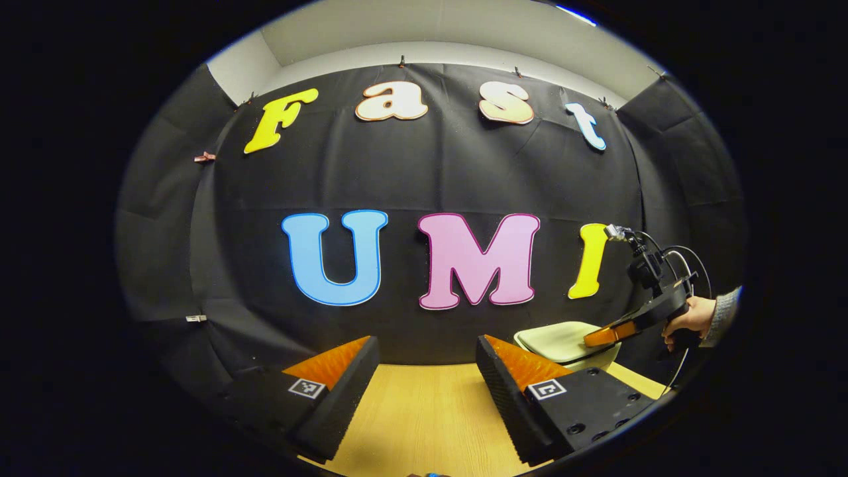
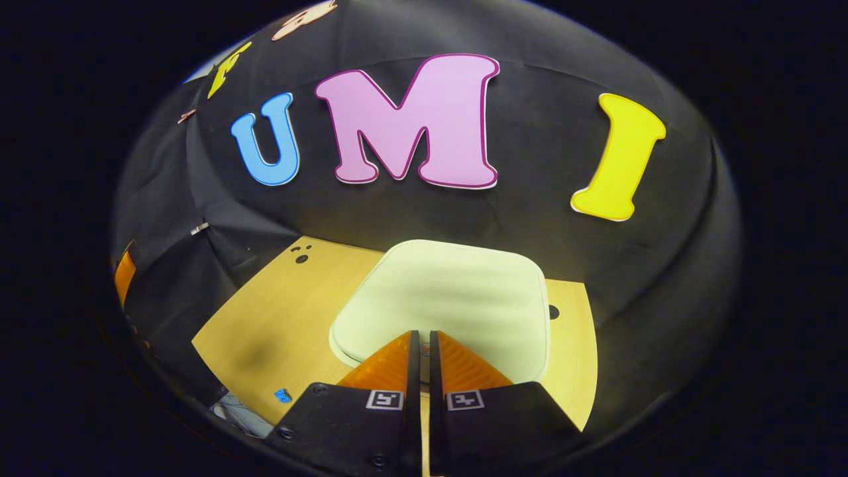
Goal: Press the lid of the desktop garbage bin to open it, pick up the crumpled paper on the desktop and throw it into the bin, then pick up the pop can on the desktop and drop it into the bin, and finally close the garbage bin lid.
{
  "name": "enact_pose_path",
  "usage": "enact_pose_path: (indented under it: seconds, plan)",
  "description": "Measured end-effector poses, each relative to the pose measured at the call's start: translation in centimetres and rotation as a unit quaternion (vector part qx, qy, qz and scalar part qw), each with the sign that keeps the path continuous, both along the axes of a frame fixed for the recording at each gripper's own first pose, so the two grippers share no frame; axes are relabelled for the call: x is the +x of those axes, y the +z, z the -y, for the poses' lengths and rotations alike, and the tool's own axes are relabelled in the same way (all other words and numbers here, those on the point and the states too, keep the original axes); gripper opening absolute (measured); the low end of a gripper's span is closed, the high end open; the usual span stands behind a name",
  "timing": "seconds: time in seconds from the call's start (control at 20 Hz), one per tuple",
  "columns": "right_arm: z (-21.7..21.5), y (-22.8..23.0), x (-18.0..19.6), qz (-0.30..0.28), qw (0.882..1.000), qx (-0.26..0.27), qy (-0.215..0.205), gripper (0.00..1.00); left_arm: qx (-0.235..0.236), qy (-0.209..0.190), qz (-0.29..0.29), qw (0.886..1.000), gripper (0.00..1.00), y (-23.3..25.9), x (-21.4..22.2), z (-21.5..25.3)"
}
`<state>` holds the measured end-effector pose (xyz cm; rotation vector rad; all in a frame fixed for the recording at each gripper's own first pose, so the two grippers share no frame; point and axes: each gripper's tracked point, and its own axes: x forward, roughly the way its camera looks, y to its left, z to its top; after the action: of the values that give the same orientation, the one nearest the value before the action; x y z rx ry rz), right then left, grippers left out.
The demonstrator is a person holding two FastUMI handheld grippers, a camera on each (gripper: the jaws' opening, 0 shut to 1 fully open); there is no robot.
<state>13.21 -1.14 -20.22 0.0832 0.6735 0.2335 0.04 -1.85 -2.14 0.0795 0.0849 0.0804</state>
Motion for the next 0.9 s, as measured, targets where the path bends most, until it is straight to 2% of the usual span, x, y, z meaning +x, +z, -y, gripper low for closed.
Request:
enact_pose_path:
  seconds: [0.3,0.7,0.9]
  plan:
    - [0.4,4.0,0.7,0.084,0.996,0.019,-0.028,0.09,0.002,-0.007,-0.001,1.000,0.95,0.0,0.0,0.4]
    - [0.6,7.3,0.1,0.154,0.987,0.010,-0.033,0.09,0.001,-0.007,-0.007,1.000,0.95,-0.5,0.1,-0.2]
    - [0.6,8.6,-0.3,0.181,0.983,0.002,-0.037,0.17,-0.005,-0.008,-0.012,1.000,0.95,-1.0,0.1,-0.5]
